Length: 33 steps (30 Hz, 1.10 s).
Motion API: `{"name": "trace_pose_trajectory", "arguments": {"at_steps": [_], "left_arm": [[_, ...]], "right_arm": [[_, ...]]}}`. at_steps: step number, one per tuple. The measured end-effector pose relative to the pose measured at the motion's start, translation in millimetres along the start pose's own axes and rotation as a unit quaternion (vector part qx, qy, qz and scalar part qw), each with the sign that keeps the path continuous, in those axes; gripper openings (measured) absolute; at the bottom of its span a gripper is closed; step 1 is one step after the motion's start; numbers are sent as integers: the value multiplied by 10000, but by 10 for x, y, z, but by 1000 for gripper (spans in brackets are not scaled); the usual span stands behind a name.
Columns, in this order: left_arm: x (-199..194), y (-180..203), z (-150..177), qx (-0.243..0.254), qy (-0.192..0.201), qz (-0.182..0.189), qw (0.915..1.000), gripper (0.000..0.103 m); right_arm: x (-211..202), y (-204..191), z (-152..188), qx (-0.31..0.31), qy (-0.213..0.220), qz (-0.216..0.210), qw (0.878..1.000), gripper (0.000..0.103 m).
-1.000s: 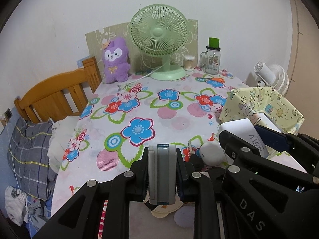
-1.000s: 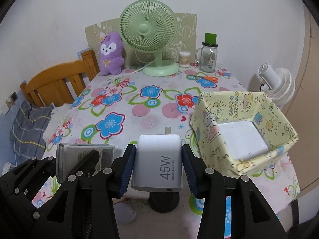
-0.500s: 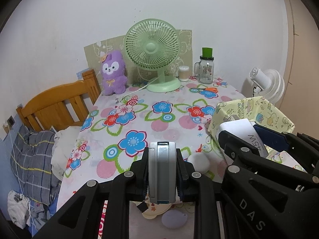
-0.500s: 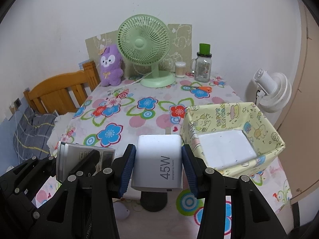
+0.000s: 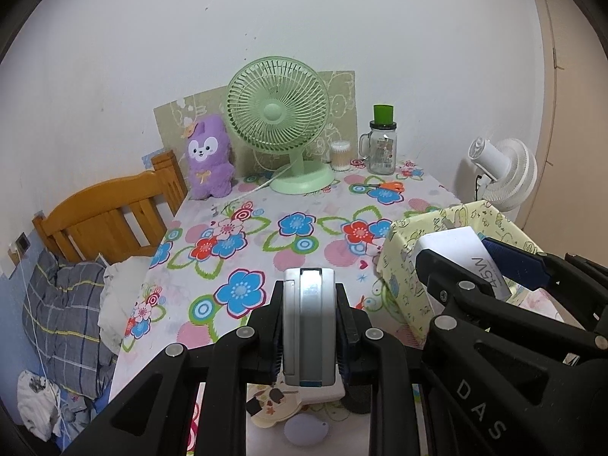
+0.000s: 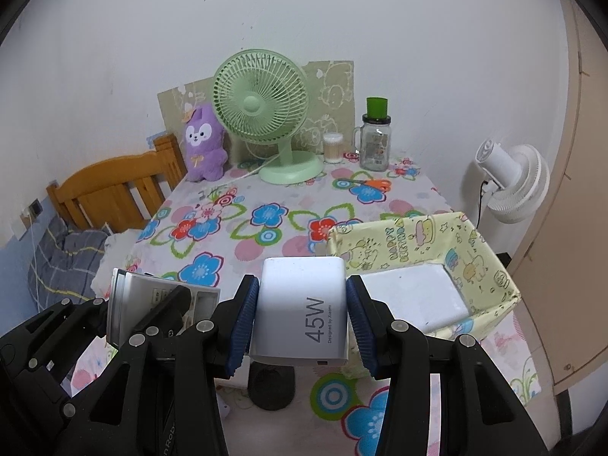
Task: Organize rigid objects
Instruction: 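Carry the remote in the left tool and the charger in the right tool over the yellow box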
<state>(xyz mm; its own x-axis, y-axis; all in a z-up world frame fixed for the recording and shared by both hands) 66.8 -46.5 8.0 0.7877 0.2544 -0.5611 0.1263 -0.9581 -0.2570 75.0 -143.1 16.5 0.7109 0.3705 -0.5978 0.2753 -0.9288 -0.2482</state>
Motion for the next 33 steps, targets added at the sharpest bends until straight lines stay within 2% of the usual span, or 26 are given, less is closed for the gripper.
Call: {"name": "trace_pose_trajectory", "arguments": {"at_steps": [15,33], "left_arm": [[-66,321,-236,60,66,63,9999,21],[-49,827,-454,236,103,378,9990,21]], "right_arm": [[-125,353,-188,35,48,46,10000,50],[-231,868,-323,193,76,362,9991,50]]}}
Point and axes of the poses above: each gripper's, at about its wrist camera, not at the fingertips, and x roughly the way its jaws point, y to its right, z to its underside, the point moved 1 cm from there along x, roughly the way its jaws point, and after that the axes turned 15 degrees about -z, right-handed, at the moved point
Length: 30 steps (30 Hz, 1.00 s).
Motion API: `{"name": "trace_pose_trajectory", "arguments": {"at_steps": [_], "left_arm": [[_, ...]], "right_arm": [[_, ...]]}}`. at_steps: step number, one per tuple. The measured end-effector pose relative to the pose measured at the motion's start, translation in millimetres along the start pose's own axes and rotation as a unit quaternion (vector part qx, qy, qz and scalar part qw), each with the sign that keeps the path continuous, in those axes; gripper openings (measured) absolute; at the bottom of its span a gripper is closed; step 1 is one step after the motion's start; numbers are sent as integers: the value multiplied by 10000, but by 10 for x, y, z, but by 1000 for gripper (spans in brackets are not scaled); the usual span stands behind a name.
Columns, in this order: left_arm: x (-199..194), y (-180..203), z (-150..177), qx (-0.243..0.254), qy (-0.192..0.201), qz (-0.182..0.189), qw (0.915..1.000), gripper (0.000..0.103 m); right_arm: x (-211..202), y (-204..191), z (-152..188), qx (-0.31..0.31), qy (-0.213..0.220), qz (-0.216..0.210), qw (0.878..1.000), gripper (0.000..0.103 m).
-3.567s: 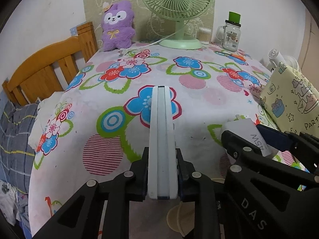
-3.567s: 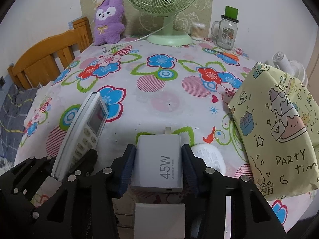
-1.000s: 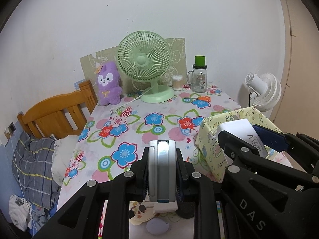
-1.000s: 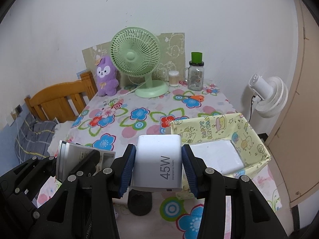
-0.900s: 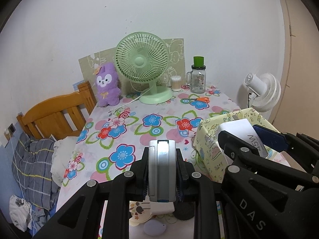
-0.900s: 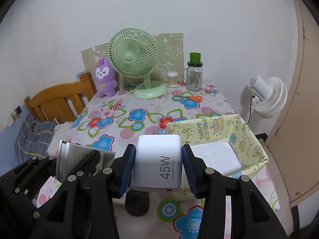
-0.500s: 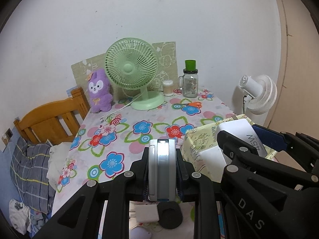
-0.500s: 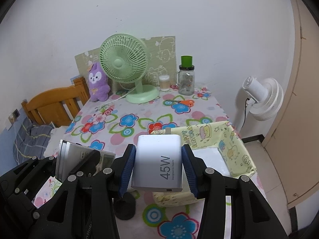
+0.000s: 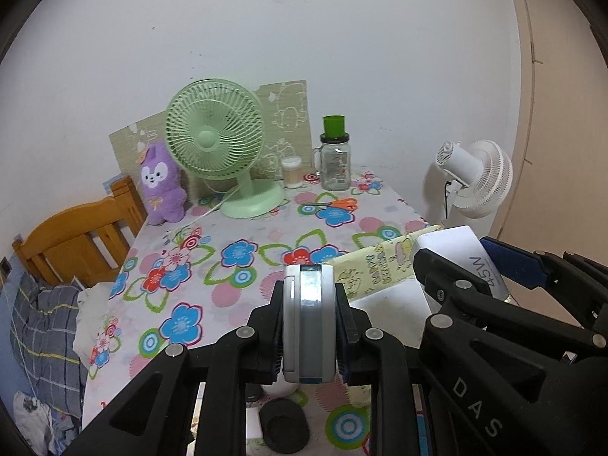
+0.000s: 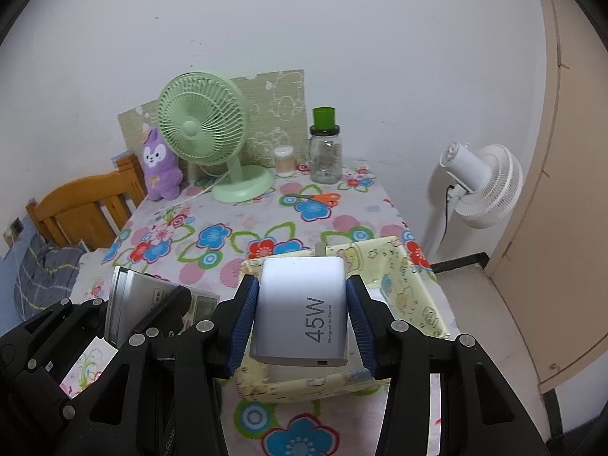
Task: Organize rigid objects
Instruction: 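Carry the remote in the left tool and the charger in the right tool over the yellow box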
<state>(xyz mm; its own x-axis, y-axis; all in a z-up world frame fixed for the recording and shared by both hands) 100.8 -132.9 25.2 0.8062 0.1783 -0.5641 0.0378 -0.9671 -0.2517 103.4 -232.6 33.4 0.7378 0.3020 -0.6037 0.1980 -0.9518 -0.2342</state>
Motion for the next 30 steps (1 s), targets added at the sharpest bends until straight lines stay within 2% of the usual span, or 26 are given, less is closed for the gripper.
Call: {"name": "trace_pose_trajectory", "arguments": {"at_steps": [16,19,30], "left_arm": [[75,385,-217,371,186,215,9989,21],[141,441,-229,377,110,322,9987,21],[443,615,-154,438,-305,525,9972,21]], "right_arm": [[1,417,-104,346,72,210,9992,50],[20,472,-120,368,76,327,9988,50],[303,688,-51,556,-340,399,9971,51]]}}
Point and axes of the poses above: each gripper's, at about its wrist camera, not at the fingertips, and x roughly the way its jaws point, y to its right, z to its underside, the point moved 1 cm from there along x, roughly the way its jaws point, and after that the axes turned 15 degrees about -z, right-handed, at the moved point
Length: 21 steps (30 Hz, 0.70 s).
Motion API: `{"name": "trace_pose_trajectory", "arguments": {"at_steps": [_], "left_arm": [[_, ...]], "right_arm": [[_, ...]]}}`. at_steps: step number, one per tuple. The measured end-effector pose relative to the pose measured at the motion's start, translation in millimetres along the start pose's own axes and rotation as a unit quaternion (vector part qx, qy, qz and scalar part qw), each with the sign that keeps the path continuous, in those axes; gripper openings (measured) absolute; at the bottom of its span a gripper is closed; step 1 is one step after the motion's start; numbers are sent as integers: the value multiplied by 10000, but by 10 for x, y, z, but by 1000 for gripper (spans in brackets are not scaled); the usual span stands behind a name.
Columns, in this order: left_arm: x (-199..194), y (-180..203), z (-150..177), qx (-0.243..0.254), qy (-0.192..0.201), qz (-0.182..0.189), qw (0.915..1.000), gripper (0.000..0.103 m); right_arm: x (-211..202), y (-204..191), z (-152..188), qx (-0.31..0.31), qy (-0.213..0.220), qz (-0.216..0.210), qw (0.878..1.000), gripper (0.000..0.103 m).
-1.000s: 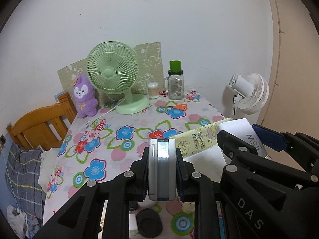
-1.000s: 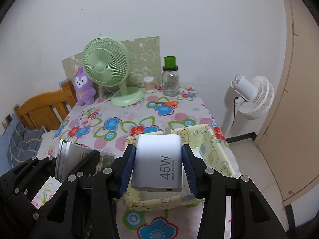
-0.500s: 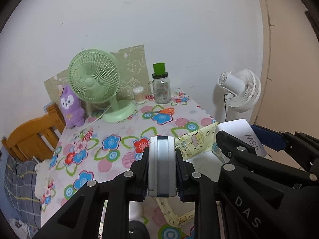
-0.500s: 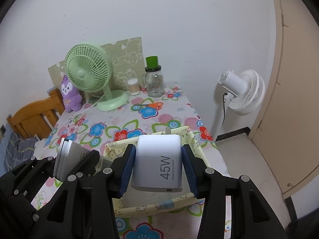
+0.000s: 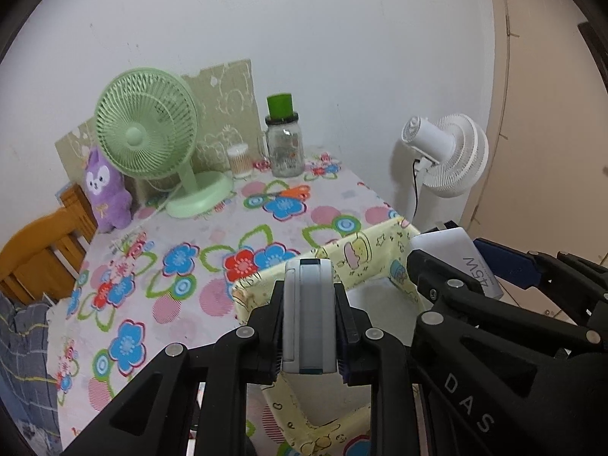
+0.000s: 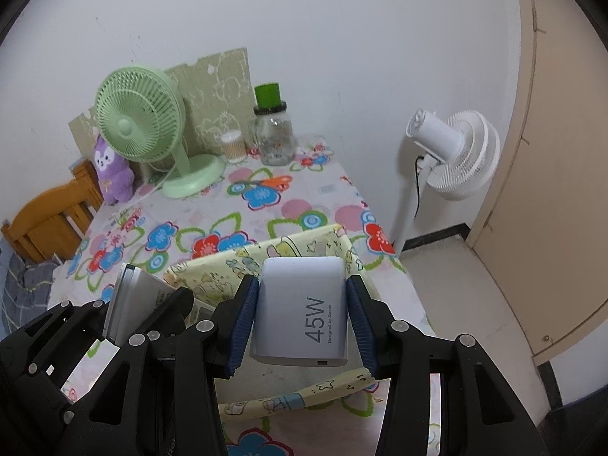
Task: Organize rigid objects
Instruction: 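Carry the remote in the left tool and the charger in the right tool over the yellow box, then lower the charger into the box and open the right tool while the left tool releases the remote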
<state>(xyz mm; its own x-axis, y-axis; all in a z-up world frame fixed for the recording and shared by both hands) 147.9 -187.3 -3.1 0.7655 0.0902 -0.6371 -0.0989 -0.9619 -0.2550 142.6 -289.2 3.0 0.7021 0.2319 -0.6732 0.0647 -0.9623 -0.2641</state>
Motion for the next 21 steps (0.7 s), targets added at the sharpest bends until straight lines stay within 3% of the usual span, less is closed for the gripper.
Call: {"name": "trace_pose_trajectory", "arguments": {"at_steps": [21], "left_arm": [[523,12,94,22,-383,-358,9986,26]], "right_arm": [[682,114,23,282,-640,-159,9974,51]]}}
Point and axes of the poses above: each gripper's, at about its wrist camera, not at the fingertips, and x roughly the way its jaws point, y to its right, z to its underside, the point moved 1 cm from there along x, roughly the way its jaws point, and after that the axes turned 15 degrees about -z, right-handed, at the moved point
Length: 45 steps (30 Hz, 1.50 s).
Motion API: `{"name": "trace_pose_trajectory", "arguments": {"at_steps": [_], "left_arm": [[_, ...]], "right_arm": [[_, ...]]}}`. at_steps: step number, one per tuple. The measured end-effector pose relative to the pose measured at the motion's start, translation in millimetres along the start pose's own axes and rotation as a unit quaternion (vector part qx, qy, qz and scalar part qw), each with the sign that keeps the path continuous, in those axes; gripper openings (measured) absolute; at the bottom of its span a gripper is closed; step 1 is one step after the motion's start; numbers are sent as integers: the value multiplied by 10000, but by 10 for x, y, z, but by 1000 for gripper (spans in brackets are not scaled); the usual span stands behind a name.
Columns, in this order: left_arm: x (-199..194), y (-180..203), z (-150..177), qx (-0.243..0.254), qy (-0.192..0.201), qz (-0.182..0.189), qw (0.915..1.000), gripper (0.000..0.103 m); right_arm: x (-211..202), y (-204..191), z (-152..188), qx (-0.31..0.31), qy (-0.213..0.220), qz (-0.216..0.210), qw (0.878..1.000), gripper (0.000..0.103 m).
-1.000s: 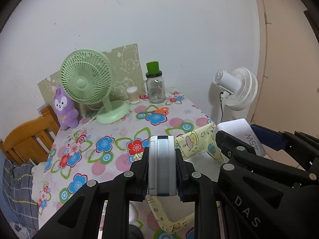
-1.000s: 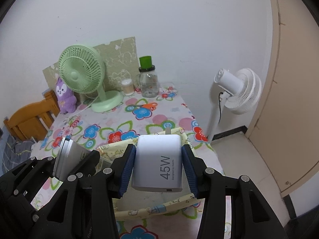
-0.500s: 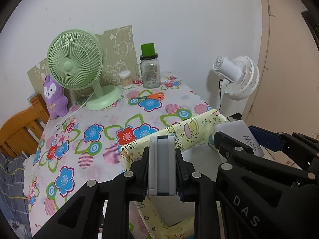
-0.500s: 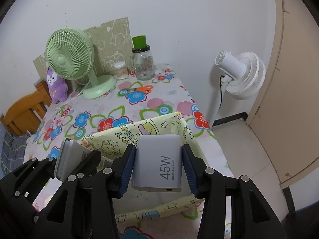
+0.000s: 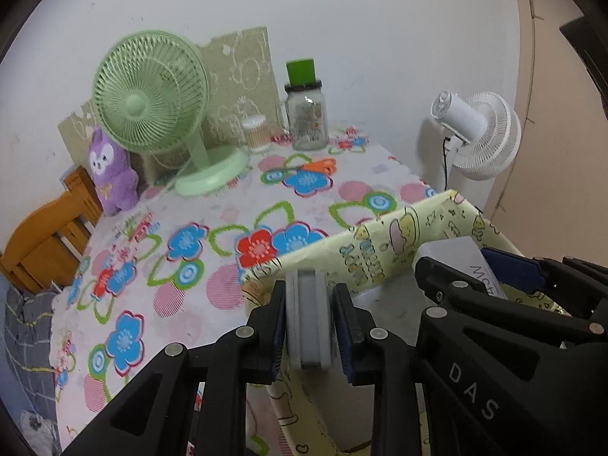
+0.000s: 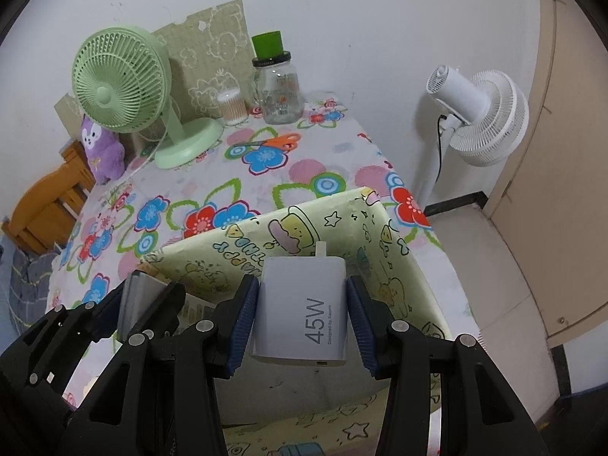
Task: Organize rigid objects
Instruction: 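Lower the charger into the box and open the right tool while the left tool releases the remote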
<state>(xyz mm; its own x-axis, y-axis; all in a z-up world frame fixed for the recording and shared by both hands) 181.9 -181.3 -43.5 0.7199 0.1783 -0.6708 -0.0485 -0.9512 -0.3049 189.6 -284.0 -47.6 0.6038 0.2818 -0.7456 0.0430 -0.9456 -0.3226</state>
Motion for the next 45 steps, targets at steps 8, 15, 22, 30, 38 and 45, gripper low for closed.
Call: {"name": "trace_pose_trajectory", "arguments": {"at_steps": [8,15,22,30,38,45], "left_arm": [[30,6,6,-63,-163,-58,9998,52],[-73,79,59,93,-70,59,9999,75],[-205,129,109,226,105,58,9997,81],[-332,302,87,409,424,327,9977,81],[-406,624,45,659,552,786,9932,79],[-437,685,83,799,558,740,9925,79]], "right_arm": [[-9,52,22,-68,38,192,9998,51],[-73,138,87,112,47,111,9999,70],[-194,77,178,-42,193,282,9994,81],[-402,226,231,146,471,539,9973,81],[-594,516,280,433,618,849,9935,81],[-609,630,324,579,576,799,9934,81]]}}
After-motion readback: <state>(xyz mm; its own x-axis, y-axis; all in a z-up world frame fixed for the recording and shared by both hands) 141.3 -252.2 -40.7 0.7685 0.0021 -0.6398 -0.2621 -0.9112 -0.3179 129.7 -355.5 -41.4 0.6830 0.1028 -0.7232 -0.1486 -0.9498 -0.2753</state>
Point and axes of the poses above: each gripper's, at about its wrist camera, not at the fingertips, and x roughly the way its jaws point, y to its right, z to its underside, the point moved 1 cm from there along x, roughly the way its jaws point, and after that the axes turned 15 degrees about -z, right-handed, at the moved point
